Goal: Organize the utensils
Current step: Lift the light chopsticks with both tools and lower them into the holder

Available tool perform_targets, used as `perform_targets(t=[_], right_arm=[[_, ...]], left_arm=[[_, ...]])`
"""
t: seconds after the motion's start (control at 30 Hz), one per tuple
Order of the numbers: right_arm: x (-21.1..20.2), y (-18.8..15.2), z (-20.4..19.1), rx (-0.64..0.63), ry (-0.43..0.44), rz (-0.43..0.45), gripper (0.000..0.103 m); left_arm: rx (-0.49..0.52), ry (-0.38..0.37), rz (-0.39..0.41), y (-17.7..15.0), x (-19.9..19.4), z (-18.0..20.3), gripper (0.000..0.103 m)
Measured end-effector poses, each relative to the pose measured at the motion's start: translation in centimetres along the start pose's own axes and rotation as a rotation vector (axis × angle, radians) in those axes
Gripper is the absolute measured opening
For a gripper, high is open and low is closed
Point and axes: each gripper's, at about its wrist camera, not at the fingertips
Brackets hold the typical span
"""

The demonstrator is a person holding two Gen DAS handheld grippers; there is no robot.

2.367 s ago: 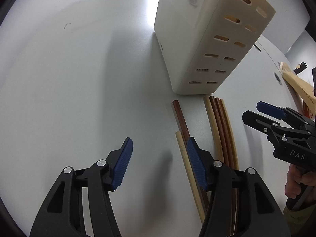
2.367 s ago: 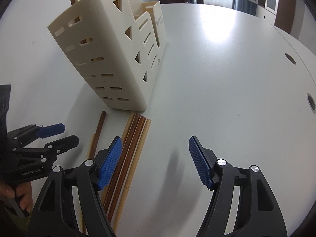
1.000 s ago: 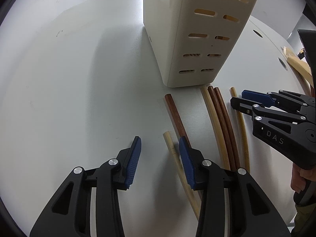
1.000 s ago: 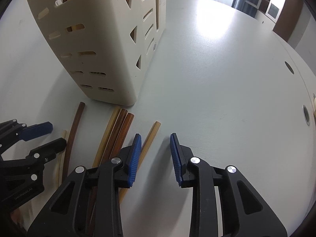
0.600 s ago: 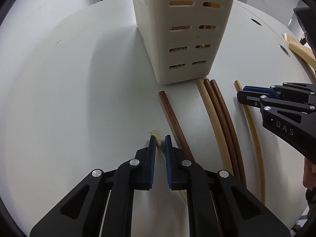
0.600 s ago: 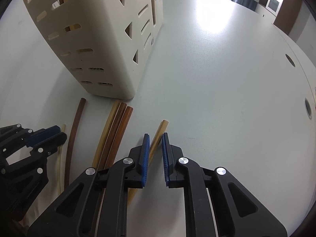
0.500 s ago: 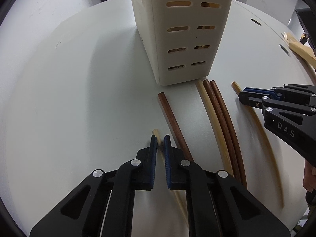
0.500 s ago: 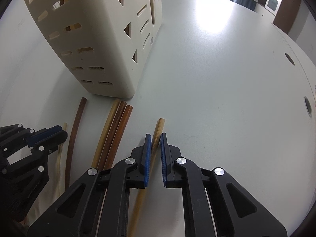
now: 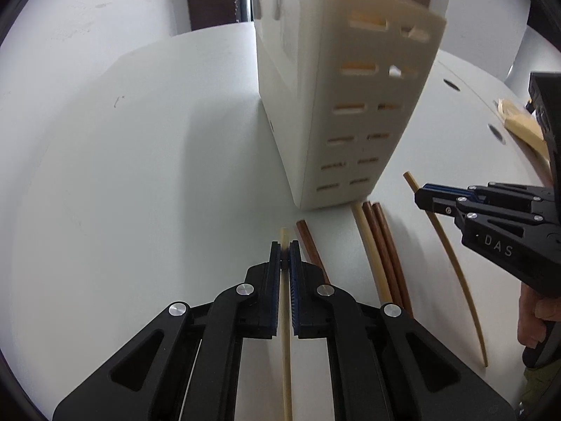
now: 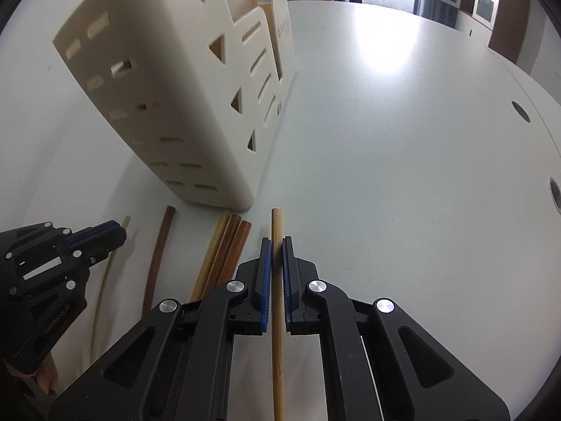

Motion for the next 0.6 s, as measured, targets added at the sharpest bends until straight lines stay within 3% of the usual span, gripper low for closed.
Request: perform_targets(t=[0.17, 0.37, 0.6], right_arm=[[-2.5, 0.3, -0.1, 0.0, 0.047, 0.076, 0.007], [-6.4, -0.3, 0.3, 0.013, 0.144, 0.165, 0.007], [-10.7, 0.2, -0.5, -0.01, 0.179, 0.291, 0.007]], left_arm=[[-0.031, 0.005, 0.159, 0.9, -4.0, -1.0, 0.004], [-0.015, 0.11, 0.326, 1.2, -7.7, -0.5, 0.004], [-0.009, 0.119, 0.421, 3.1, -9.7, 0.3, 0.004]])
Point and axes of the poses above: each gripper's, at about its wrist camera, not at the fingertips, and x roughly the way its jaws point, z to its right, y to its top, and after that the axes turned 13 degrees about x, right-handed
